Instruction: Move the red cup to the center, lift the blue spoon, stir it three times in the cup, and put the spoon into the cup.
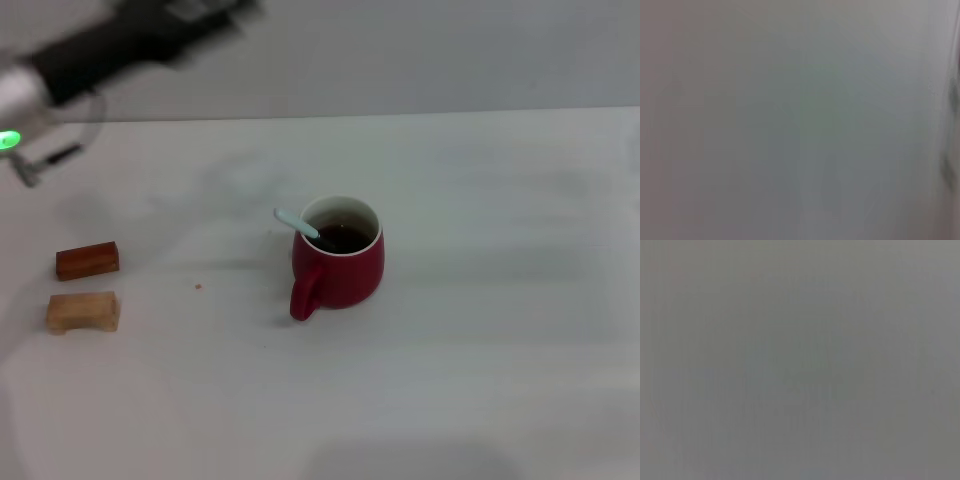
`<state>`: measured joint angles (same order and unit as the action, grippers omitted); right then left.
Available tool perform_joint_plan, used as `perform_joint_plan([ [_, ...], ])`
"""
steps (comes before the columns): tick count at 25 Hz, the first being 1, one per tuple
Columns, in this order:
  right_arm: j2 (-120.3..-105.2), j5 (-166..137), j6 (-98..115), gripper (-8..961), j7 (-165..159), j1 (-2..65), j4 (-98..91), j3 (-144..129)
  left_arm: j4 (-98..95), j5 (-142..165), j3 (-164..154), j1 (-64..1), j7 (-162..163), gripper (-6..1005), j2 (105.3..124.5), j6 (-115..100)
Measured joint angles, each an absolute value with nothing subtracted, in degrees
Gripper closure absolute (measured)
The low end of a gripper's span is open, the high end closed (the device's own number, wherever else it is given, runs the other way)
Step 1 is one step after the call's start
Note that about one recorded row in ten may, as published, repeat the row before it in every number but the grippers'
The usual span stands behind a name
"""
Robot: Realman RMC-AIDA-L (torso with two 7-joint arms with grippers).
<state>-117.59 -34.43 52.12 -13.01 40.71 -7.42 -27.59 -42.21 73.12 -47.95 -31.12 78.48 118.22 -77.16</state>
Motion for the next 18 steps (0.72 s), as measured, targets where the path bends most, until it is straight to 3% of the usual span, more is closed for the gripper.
perform_joint_plan([
  [2, -117.65, -34.42, 52.13, 464, -13.01, 40.75, -7.40, -27.59, -29.42, 49.74, -47.88, -28.40, 53.46, 309, 118.44, -81.57],
  [7, -117.96, -34.39, 52.13, 464, -13.01, 40.78, -7.38, -27.42, -15.83, 31.16, -47.90, -26.82, 24.81, 304, 118.62, -88.86],
  [18, -118.30, -34.27, 52.52, 462, -13.29, 40.93, -7.39, -27.37, -9.52, 23.81, -47.82, -23.40, 8.87, 304, 118.24, -85.51],
])
